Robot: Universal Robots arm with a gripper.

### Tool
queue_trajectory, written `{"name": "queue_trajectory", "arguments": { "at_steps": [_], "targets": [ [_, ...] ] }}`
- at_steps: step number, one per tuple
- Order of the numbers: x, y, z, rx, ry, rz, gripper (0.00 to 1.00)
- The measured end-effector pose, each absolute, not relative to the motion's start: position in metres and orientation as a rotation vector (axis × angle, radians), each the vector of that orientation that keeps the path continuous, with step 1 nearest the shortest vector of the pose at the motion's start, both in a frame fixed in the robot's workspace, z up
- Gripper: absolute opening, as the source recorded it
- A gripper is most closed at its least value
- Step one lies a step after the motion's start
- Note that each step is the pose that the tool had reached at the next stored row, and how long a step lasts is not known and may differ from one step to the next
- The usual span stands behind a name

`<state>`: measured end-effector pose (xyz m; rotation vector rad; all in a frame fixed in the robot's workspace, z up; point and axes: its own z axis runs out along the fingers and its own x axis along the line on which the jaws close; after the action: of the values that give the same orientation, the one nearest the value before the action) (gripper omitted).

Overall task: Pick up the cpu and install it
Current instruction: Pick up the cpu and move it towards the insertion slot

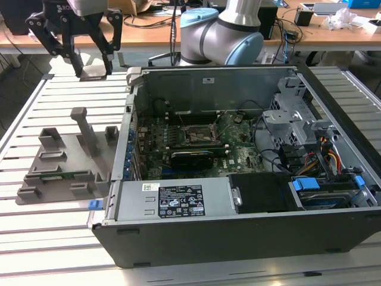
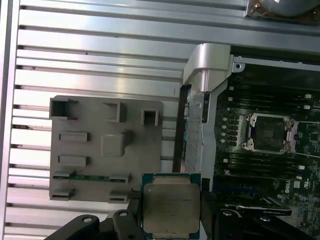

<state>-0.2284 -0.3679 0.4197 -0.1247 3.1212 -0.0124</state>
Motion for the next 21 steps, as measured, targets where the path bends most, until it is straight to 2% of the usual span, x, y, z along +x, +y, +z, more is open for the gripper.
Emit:
{"name": "queue_trajectory", "arguments": {
  "at_steps": [21],
  "targets": [
    [-0.165, -0.368, 0.42, -0.125, 3.122, -0.012, 0.55]
  ]
}}
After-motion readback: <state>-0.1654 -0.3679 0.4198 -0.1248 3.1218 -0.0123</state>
